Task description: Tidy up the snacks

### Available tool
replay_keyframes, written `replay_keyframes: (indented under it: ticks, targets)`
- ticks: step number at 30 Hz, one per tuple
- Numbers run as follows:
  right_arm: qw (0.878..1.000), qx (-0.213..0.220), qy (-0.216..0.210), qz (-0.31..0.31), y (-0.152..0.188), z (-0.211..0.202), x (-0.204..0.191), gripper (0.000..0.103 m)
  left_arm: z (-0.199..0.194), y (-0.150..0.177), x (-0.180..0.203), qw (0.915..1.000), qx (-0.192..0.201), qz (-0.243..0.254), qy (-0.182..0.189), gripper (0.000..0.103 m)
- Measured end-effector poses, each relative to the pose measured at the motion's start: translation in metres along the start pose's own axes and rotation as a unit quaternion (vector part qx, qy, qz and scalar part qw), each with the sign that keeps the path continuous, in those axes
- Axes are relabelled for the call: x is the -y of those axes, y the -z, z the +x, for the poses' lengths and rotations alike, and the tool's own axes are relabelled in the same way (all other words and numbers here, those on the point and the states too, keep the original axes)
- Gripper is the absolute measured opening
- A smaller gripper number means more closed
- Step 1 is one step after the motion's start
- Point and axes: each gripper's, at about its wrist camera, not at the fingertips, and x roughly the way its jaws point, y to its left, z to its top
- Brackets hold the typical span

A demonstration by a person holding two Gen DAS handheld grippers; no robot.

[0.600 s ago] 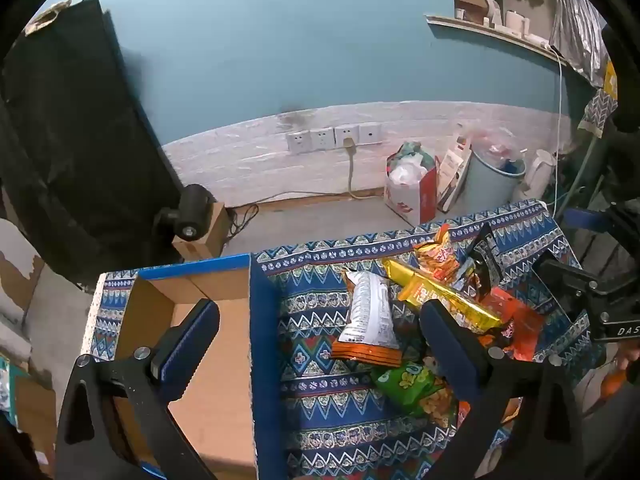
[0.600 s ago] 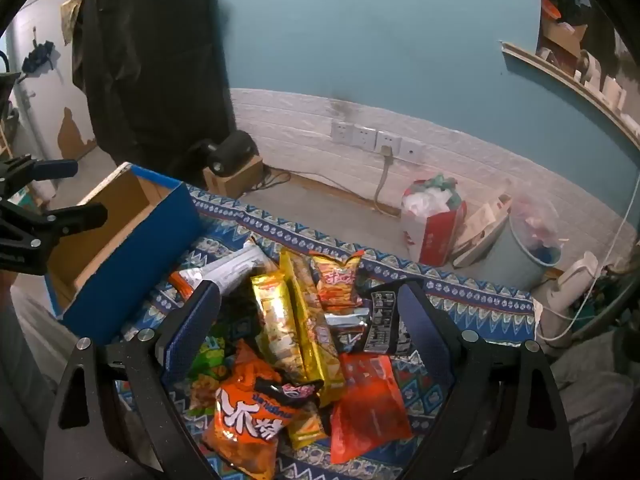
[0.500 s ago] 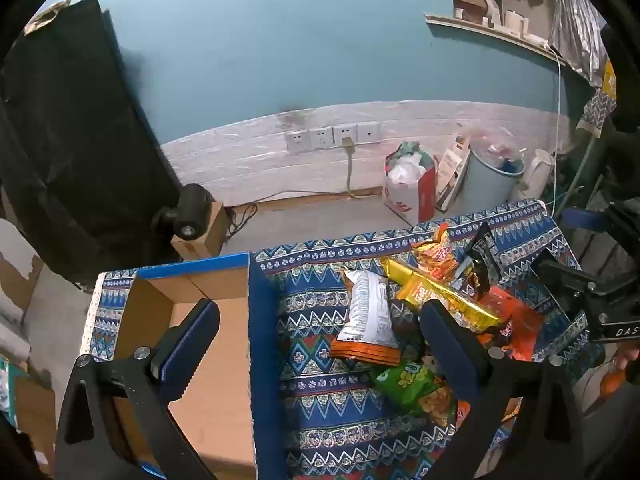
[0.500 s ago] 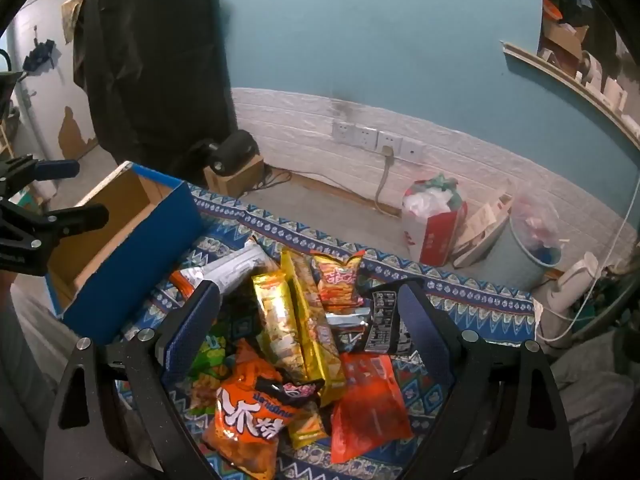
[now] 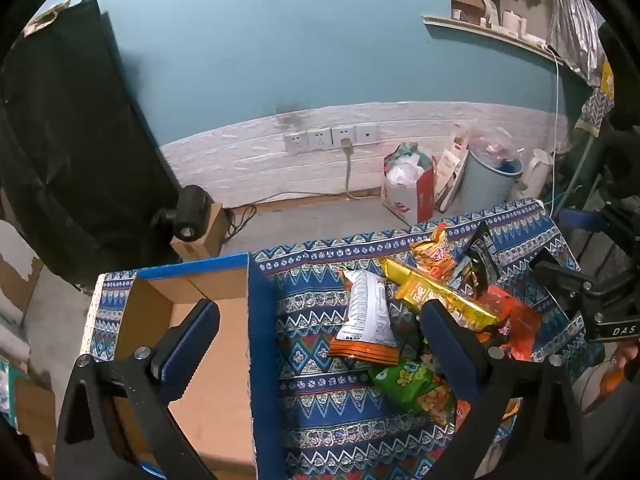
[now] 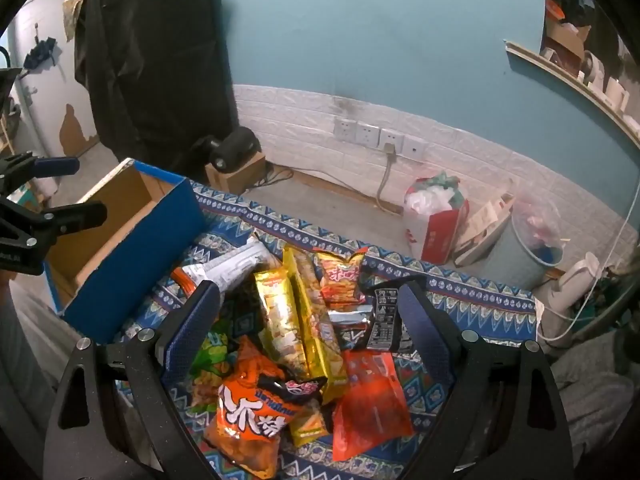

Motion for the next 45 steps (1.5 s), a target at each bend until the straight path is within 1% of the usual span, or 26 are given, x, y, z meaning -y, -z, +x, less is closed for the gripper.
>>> replay_keyframes:
  ticks: [45]
  targets:
    - [1.000, 0.000, 0.001, -0.002, -0.0024, -0.0035, -0.0021, 0.089, -0.0017, 0.0058, 0.0008, 1.0000, -0.001, 0.009, -0.003, 0.101]
